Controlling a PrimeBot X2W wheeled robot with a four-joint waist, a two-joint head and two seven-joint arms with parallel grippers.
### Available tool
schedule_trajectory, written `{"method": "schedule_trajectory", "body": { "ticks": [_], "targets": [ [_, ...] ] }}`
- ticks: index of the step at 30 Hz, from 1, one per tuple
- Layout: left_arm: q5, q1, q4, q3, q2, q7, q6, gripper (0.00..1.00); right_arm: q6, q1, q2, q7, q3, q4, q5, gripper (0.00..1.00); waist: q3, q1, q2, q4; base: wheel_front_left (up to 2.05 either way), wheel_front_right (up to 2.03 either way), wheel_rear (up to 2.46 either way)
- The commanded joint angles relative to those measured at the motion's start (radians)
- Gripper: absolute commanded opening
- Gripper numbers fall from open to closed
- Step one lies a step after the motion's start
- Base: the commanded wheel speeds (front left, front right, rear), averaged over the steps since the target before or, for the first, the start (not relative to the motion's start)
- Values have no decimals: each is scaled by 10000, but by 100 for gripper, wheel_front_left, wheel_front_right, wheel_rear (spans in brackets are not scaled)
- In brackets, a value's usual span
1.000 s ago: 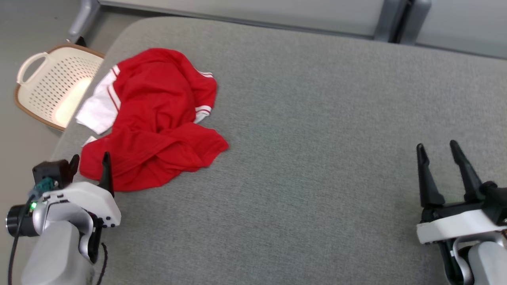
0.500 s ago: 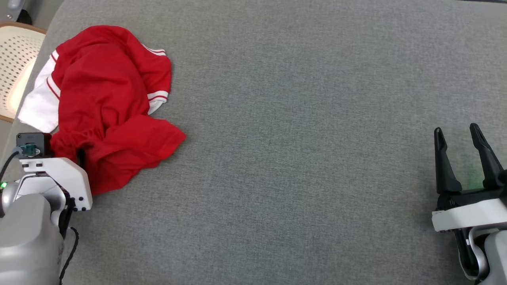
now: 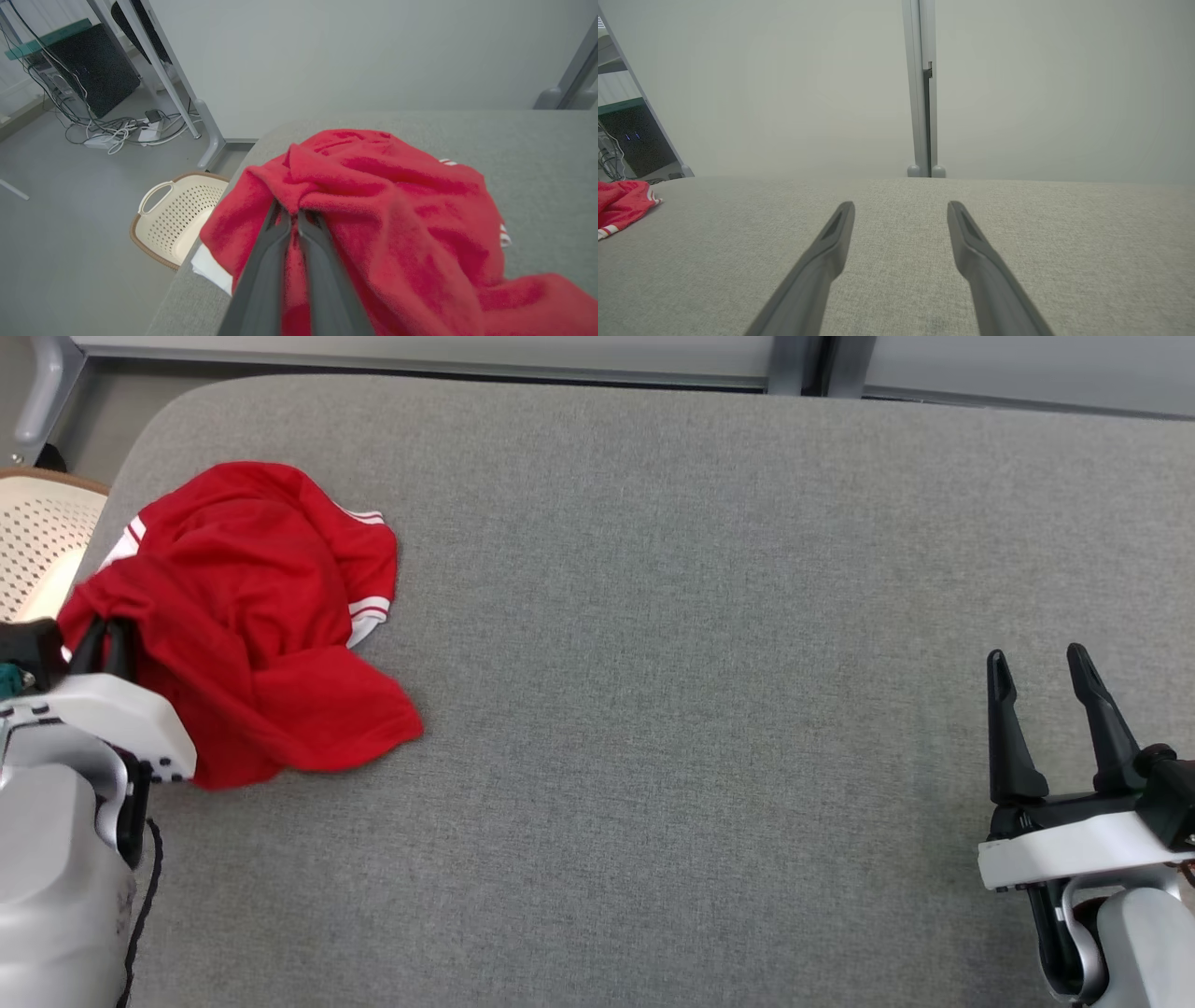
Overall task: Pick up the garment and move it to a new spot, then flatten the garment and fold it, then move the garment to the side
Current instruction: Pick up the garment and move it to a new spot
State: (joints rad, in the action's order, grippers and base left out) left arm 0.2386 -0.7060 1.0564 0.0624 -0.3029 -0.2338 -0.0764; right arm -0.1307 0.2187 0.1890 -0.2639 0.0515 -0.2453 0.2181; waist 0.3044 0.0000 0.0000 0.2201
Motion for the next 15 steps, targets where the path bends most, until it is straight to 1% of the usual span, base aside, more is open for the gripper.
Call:
{"method": "schedule_trajectory", "body": {
  "ticks": [1,3,6,7,11,15],
  "targets": [
    [-4,-191,-741,-108,-132,-235,170,0,-1,-70,-119,-6,-19,-64,50,100,-433,0,0,-93,0,0,0],
    [-32,-138,-1664,-212,-172,-300,277,0,-1,-91,-268,-6,-36,-118,61,100,-670,0,0,-150,0,0,0],
    [-13,195,-3502,-485,-143,-312,428,0,-1,-159,-438,-6,-73,-175,90,100,-972,0,0,-281,0,0,0],
    [-13,195,-3502,-485,-143,-312,428,0,-1,-159,-438,-6,-73,-175,90,100,-972,0,0,-281,0,0,0],
    [-197,567,-5607,-654,-189,-316,610,0,-1,-176,-635,-6,-111,-216,78,100,-1272,0,0,-600,0,0,0],
    [-212,720,-6575,-593,-330,-46,574,0,-1,-136,-783,-6,-192,-215,92,100,-1453,0,0,-1085,0,0,0]
  ]
}}
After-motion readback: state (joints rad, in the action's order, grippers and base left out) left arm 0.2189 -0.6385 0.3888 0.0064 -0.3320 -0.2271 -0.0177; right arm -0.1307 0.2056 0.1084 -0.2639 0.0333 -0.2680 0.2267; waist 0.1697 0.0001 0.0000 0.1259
